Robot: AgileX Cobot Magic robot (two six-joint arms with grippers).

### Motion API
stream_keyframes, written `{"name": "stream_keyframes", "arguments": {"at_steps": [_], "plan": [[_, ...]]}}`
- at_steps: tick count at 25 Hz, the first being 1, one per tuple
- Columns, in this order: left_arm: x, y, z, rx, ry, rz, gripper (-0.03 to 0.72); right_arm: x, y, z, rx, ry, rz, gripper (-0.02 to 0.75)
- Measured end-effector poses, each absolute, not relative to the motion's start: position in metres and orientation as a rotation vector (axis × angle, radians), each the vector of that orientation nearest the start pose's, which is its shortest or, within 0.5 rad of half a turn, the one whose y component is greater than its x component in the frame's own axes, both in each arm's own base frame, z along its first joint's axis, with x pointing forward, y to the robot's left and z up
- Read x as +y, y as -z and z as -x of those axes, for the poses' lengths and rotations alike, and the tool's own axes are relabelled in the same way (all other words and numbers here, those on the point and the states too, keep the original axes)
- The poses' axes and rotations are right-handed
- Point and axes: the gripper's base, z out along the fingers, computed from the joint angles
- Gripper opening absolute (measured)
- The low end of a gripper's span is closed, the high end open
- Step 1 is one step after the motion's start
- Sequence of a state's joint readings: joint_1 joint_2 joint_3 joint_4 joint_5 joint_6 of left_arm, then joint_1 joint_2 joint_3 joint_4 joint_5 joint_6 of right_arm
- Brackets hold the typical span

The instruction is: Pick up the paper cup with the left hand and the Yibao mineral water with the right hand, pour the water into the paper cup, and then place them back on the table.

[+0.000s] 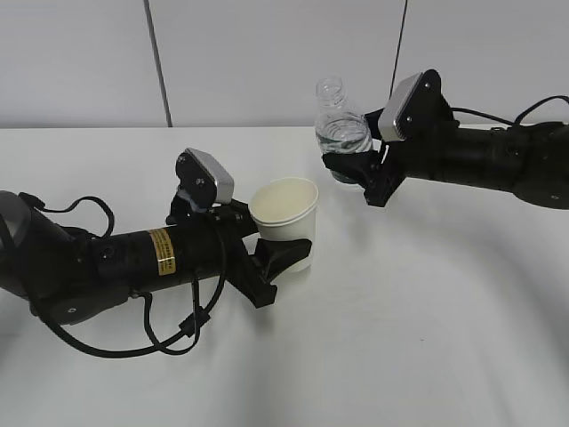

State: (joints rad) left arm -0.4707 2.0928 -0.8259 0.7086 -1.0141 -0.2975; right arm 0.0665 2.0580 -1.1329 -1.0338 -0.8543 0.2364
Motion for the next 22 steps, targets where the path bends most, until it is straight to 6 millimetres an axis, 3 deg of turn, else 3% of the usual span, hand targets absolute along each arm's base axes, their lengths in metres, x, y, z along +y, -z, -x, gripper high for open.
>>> {"name": "stream_keyframes", "arguments": {"at_steps": [22], "plan": [[-0.2092,-0.1026,-0.3005,1.644,0.778,-0.937,0.412,0.0871,-0.165,-0.414,1.309,-0.065,1.233,0.475]]}}
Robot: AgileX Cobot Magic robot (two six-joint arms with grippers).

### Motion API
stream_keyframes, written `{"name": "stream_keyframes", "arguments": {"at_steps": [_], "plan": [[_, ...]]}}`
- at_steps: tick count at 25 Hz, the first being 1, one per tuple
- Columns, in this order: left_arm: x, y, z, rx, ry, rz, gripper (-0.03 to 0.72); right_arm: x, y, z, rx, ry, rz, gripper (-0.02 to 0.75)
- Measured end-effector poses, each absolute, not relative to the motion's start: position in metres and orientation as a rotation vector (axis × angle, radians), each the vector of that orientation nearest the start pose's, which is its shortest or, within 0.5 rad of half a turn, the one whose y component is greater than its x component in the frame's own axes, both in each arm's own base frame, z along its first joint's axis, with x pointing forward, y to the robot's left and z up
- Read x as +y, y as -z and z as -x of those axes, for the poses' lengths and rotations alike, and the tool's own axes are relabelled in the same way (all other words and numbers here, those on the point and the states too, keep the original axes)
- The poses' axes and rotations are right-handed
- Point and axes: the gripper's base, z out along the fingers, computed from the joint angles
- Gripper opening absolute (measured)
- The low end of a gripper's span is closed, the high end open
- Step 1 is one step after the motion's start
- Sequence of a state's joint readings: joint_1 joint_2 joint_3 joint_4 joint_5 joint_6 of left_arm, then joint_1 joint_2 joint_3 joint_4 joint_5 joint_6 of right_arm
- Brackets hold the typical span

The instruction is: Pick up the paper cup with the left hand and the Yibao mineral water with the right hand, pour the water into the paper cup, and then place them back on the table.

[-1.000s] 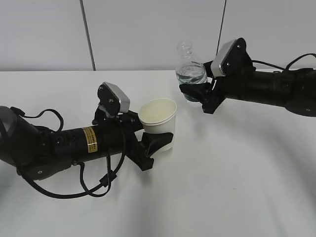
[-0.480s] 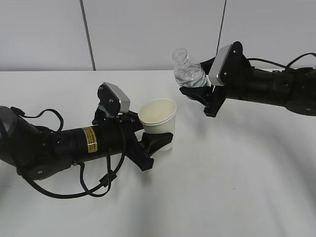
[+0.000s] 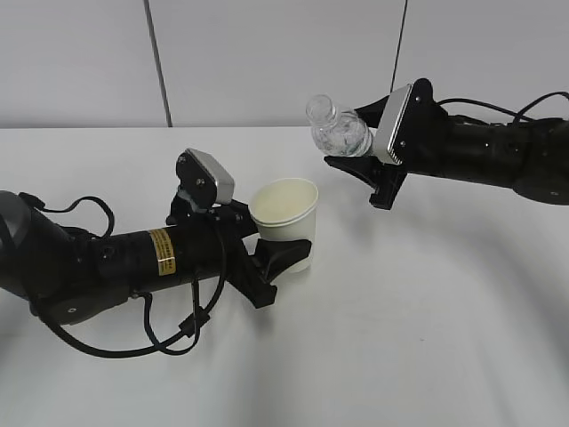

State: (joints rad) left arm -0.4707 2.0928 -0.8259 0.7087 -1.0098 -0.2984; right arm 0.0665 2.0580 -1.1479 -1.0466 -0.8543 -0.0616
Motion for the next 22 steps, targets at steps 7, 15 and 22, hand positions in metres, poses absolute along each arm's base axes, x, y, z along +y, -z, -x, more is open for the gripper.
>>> {"name": "stream_keyframes", "arguments": {"at_steps": [7,15,22], "plan": [[-0.2092,-0.1026,-0.3005,1.644,0.778,-0.937,0.412,0.0874,-0.168,-0.4161,1.261,-0.018,1.271,0.475],[-0.2092,-0.1026,-0.3005,1.644,0.778,-0.937,0.412,0.0875,-0.1679,-0.4159,1.202,0.045,1.33,0.475],[-0.2096,-0.1023,-0.2996,1.64,0.782,-0.952,0.412,0.0875,-0.1683,-0.4162,1.156,0.094,1.37,0.475]]}}
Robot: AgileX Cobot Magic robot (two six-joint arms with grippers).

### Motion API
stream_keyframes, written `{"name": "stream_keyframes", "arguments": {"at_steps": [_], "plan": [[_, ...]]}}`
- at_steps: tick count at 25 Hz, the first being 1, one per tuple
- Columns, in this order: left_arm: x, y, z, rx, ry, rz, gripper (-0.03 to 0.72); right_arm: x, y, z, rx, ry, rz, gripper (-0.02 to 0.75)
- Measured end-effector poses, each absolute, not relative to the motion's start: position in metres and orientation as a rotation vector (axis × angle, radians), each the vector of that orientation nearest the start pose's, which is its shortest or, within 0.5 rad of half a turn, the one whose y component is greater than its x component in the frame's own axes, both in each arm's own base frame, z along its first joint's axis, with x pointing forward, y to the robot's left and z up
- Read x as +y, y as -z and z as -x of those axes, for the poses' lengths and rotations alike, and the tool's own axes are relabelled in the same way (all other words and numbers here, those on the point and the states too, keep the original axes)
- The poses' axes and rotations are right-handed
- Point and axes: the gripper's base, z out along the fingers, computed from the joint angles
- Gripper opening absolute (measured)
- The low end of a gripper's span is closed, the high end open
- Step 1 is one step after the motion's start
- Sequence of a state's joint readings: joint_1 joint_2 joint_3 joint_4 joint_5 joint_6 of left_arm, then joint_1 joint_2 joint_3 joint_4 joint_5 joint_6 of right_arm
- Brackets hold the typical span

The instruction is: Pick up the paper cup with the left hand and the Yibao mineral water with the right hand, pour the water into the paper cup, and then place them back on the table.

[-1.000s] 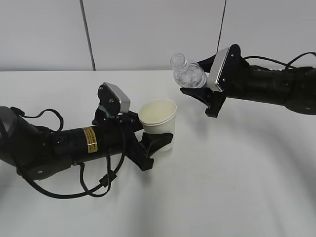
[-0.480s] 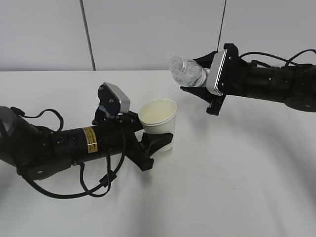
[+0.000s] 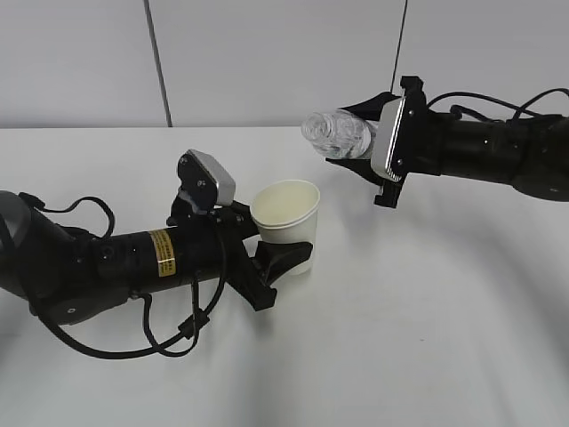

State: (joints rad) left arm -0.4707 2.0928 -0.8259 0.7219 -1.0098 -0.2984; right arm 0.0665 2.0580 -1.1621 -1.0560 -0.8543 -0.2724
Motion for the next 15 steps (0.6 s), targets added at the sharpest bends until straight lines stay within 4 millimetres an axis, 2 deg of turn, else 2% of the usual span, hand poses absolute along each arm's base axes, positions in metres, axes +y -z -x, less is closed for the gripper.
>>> {"name": "stream_keyframes", "arguments": {"at_steps": [15], "plan": [[-0.2132,-0.1074,-0.305,1.608,0.779,-0.966,0.412,0.087,-0.1712,-0.4193,1.102,0.166,1.415,0.475]]}}
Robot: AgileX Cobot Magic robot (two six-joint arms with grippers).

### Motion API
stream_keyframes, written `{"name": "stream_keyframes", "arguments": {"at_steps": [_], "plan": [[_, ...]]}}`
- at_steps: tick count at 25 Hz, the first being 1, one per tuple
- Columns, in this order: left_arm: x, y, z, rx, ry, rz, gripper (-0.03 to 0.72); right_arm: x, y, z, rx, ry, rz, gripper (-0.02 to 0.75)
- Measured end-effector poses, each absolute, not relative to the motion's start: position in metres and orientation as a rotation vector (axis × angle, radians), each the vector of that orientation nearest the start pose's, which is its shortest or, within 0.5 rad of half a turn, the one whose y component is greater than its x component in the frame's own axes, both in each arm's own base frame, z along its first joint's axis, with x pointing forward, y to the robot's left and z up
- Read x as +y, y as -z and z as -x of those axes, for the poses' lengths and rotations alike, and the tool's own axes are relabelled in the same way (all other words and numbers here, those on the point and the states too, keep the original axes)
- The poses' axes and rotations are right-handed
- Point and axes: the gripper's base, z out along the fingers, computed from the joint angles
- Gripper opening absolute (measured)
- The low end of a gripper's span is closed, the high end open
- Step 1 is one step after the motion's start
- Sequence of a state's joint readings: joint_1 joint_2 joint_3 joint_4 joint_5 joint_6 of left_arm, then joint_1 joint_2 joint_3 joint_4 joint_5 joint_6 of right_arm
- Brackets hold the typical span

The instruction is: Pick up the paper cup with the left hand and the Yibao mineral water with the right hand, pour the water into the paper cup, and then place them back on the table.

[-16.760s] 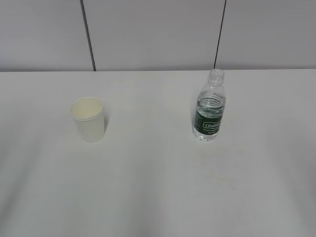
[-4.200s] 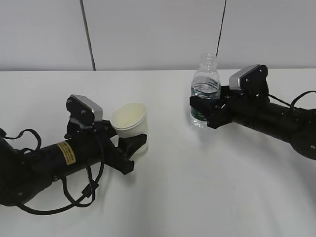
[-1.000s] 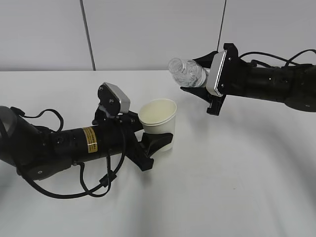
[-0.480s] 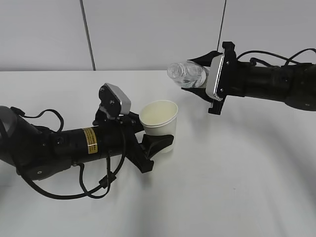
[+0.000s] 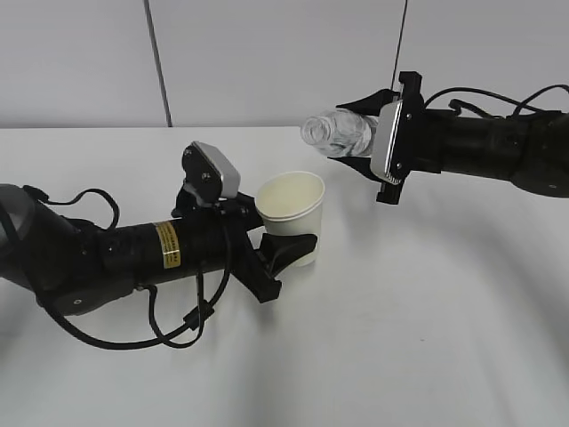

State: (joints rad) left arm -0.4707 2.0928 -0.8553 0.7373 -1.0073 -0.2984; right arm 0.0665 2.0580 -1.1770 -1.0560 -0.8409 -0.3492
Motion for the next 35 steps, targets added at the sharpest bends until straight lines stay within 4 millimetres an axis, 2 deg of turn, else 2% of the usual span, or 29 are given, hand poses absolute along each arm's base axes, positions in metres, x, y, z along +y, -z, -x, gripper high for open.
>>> {"name": "stream_keyframes", "arguments": {"at_steps": [9,35], "plan": [[-0.226,-0.109,-0.304,1.611,0.767,-1.01,0.412,0.087,-0.171,-0.419,1.07,0.198,1.443,0.474],[-0.227,-0.113,-0.311,1.613,0.753,-0.957,0.412,0.086,-0.17,-0.42,0.979,0.309,1.53,0.474]]}}
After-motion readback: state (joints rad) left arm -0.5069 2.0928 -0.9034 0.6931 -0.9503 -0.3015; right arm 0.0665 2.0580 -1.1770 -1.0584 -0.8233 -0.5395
